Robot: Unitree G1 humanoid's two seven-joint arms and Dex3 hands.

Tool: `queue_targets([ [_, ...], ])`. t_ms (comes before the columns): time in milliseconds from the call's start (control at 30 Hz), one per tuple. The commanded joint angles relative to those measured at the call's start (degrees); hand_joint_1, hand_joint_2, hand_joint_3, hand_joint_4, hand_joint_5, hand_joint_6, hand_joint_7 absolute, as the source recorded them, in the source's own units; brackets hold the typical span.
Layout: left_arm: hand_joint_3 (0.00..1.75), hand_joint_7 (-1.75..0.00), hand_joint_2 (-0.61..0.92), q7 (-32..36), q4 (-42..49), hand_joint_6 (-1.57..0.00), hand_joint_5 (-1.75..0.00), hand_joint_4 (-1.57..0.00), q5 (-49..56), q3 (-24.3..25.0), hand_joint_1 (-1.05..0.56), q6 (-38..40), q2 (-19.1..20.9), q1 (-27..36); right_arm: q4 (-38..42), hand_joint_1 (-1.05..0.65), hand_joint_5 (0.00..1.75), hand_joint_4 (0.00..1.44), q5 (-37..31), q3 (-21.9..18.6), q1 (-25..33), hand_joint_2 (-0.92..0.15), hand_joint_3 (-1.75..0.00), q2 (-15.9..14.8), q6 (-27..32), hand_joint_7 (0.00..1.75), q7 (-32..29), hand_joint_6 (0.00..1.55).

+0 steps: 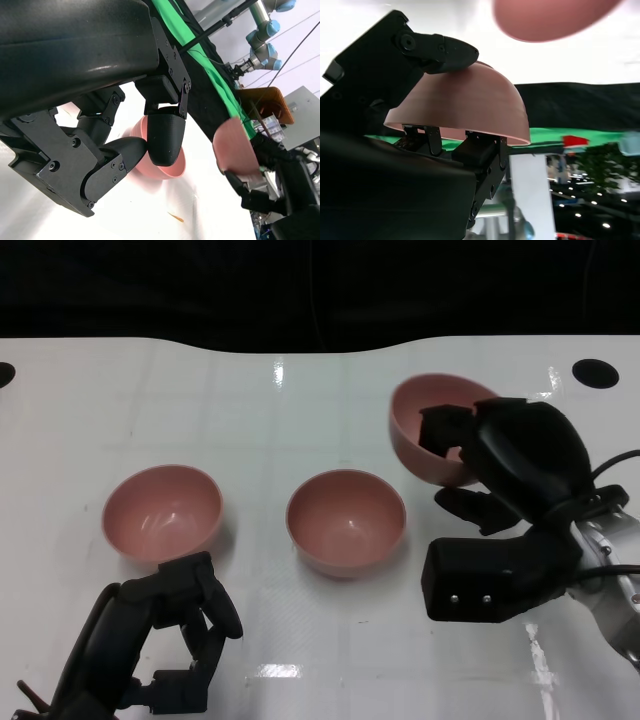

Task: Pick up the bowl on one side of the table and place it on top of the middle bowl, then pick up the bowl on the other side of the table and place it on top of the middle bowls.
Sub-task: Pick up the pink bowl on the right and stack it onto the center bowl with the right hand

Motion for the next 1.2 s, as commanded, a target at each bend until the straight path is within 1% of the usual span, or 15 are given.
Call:
queue_targets([
  [33,1.38,-1.48,0.37,0.37,-0.37,-0.79,-1.67,-0.87,-0.11,0.26,-0.13,0.34,0.22,0.11,-2.41,-0.25,1.75,0.98,-0.01,0.25,-0.47,-0.39,-1.15,0.53,0.12,1.39,2.23,0.82],
  [100,1.38,-1.48,0.37,0.45,-0.57,-0.79,-1.67,-0.87,0.04,0.22,-0.13,0.6,0.13,0.18,-3.56,-0.26,1.75,0.97,-0.11,0.81,-0.81,-0.43,-1.02,1.52,0.95,0.96,4.21,0.95],
  [133,1.38,-1.48,0.37,0.46,-0.65,-0.79,-1.67,-0.87,0.09,0.19,-0.13,0.72,0.1,0.21,-4.04,-0.26,1.75,0.96,-0.25,1.04,-0.92,-0.44,-0.96,1.91,1.33,0.83,5.03,1.0],
  [233,1.38,-1.48,0.37,0.6,-0.75,-0.79,-1.68,-0.87,0.41,0.08,-0.13,0.8,-0.01,0.22,-4.79,-0.25,1.75,0.95,-0.38,1.46,-1.13,-0.51,-0.79,2.91,1.43,0.64,6.61,1.06],
  [333,1.38,-1.49,0.37,0.72,-1.04,-0.79,-1.68,-0.87,0.59,-0.04,-0.12,0.98,-0.21,0.29,-4.69,-0.25,1.75,0.95,-0.44,1.68,-1.32,-0.53,-0.7,3.64,1.08,0.56,7.48,1.09],
  [467,1.39,-1.49,0.37,0.83,-1.21,-0.78,-1.68,-0.87,0.77,-0.17,-0.12,0.59,-0.37,0.23,-4.45,-0.25,1.75,0.95,-0.26,2.18,-1.41,-0.57,-0.7,4.81,0.72,0.56,8.73,1.11],
  [533,1.39,-1.49,0.36,0.83,-1.23,-0.78,-1.69,-0.87,0.78,-0.17,-0.12,0.61,-0.37,0.24,-4.46,-0.25,1.75,0.94,-0.35,2.07,-1.38,-0.57,-0.71,4.89,0.68,0.57,8.85,1.11],
  [633,1.4,-1.49,0.36,0.78,-1.88,-0.79,-1.68,-0.86,0.67,-0.45,-0.12,1.0,-0.67,0.42,-1.02,-0.25,1.75,0.94,-1.33,4.45,-1.69,-0.54,-0.66,6.41,-1.85,0.54,6.79,1.11],
  [667,1.4,-1.49,0.36,0.8,-1.94,-0.79,-1.68,-0.86,0.7,-0.49,-0.12,0.92,-0.73,0.43,-0.13,-0.26,1.75,0.94,-1.55,4.91,-1.82,-0.54,-0.66,6.75,-2.39,0.57,6.3,1.11],
  [767,1.39,-1.49,0.37,0.9,-1.92,-0.79,-1.67,-0.86,1.03,-0.45,-0.12,0.85,-0.78,0.41,2.02,-0.29,1.75,0.95,-1.83,5.57,-2.22,-0.53,-0.72,7.26,-3.85,0.93,4.66,0.97],
  [800,1.39,-1.49,0.37,0.99,-1.89,-0.78,-1.66,-0.86,1.25,-0.42,-0.12,0.79,-0.8,0.38,2.89,-0.28,1.75,0.97,-2.0,5.81,-2.35,-0.46,-0.88,7.52,-4.33,1.32,3.92,0.83],
  [833,1.39,-1.49,0.37,1.05,-1.82,-0.78,-1.66,-0.86,1.39,-0.38,-0.12,0.73,-0.84,0.33,3.71,-0.27,1.75,0.98,-2.25,6.01,-2.45,-0.41,-0.98,7.81,-4.69,1.53,3.14,0.75],
  [867,1.39,-1.49,0.36,1.22,-1.77,-0.79,-1.65,-0.87,1.58,-0.34,-0.12,0.65,-0.95,0.29,4.66,-0.25,1.75,0.98,-2.67,6.31,-2.53,-0.36,-1.08,8.34,-4.46,1.65,2.63,0.71],
  [967,1.39,-1.49,0.36,1.46,-1.64,-0.79,-1.65,-0.88,1.66,-0.26,-0.12,0.43,-1.19,0.23,7.09,-0.22,1.75,0.98,-3.53,6.93,-2.92,-0.32,-1.14,9.36,-4.39,1.73,1.23,0.68],
  [1200,1.42,-1.51,0.35,1.33,-1.6,-0.79,-1.68,-0.89,1.55,-0.23,-0.11,-0.21,-1.23,0.19,14.59,-0.2,1.75,0.98,-3.46,7.94,-4.78,-0.29,-1.13,11.57,-6.08,1.75,-3.4,0.67],
])
